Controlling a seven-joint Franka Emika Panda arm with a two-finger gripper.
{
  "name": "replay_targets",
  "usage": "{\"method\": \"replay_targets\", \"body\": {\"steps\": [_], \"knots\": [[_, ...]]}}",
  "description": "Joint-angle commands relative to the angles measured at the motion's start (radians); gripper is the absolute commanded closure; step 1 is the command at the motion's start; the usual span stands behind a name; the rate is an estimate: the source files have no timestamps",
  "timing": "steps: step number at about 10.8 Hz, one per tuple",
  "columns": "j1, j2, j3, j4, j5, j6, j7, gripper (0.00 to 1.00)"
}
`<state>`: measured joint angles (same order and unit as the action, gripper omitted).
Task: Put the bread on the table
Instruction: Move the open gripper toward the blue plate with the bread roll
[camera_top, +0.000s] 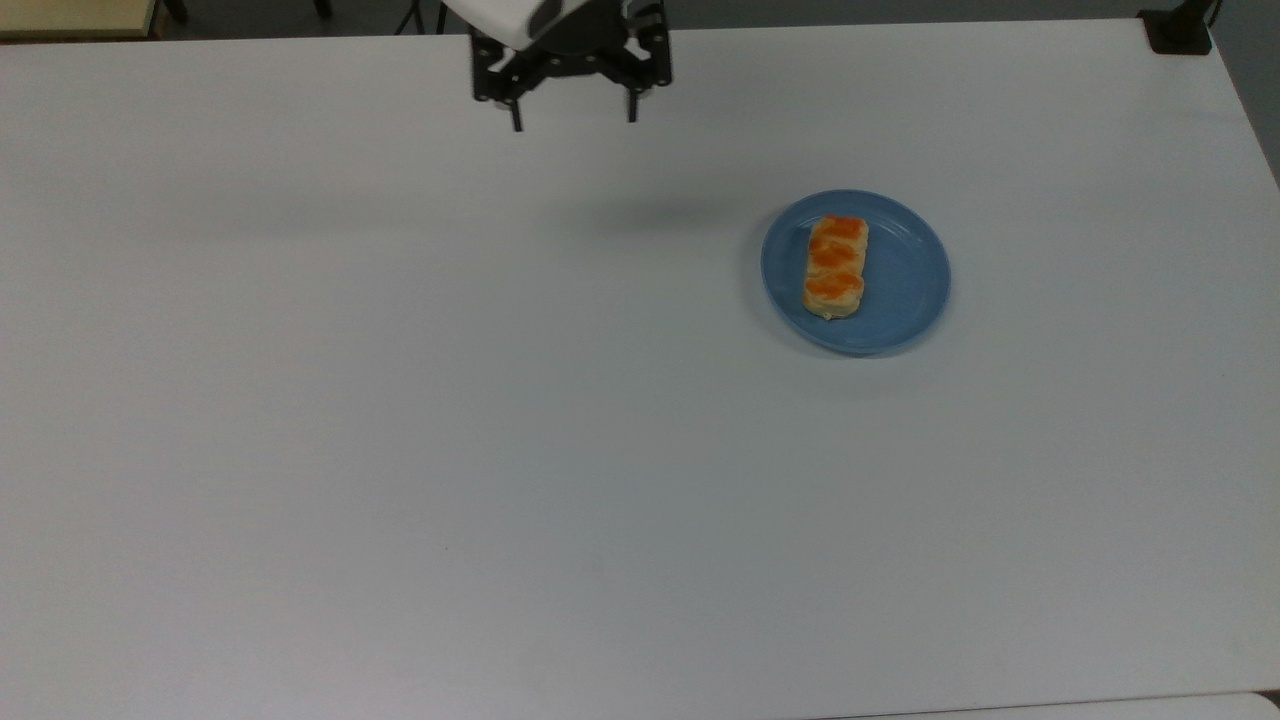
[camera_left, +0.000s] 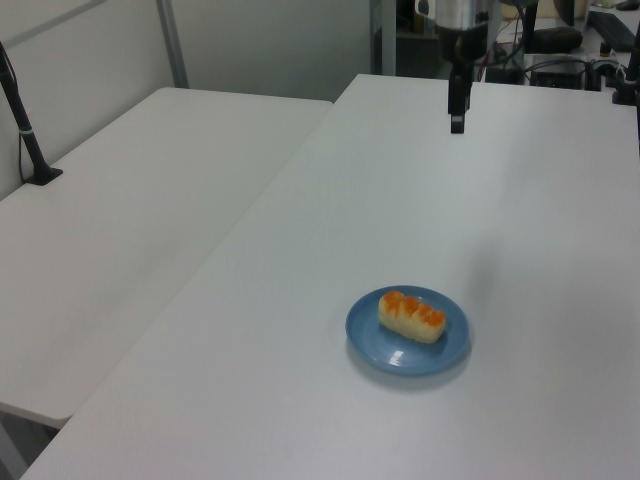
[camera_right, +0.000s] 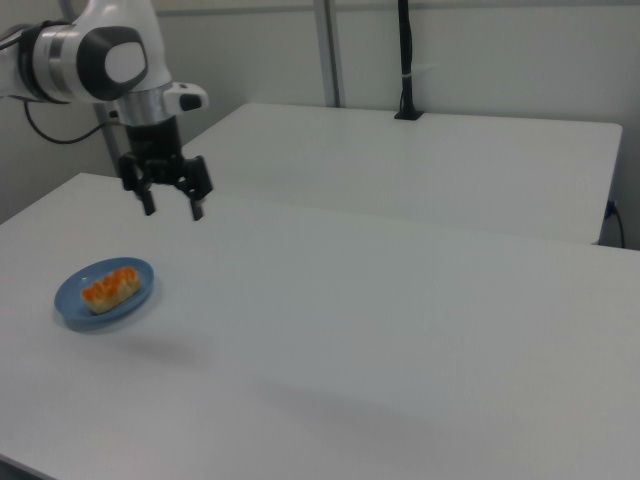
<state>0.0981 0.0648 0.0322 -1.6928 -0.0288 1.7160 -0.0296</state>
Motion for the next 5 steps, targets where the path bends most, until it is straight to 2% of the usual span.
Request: {"method": "replay_targets", "body": {"steps": [1, 3, 4, 5], "knots": [[0.042, 0.004, 0.075, -0.041, 0.076, 0.007, 0.105, 0.00], [0.046, 0.038, 0.162, -0.057, 0.113, 0.025, 0.196, 0.00], [0.046, 0.073, 0.219, -0.064, 0.112, 0.090, 0.274, 0.00], [0.055, 0.110, 0.251, -0.071, 0.103, 0.153, 0.348, 0.00]]}}
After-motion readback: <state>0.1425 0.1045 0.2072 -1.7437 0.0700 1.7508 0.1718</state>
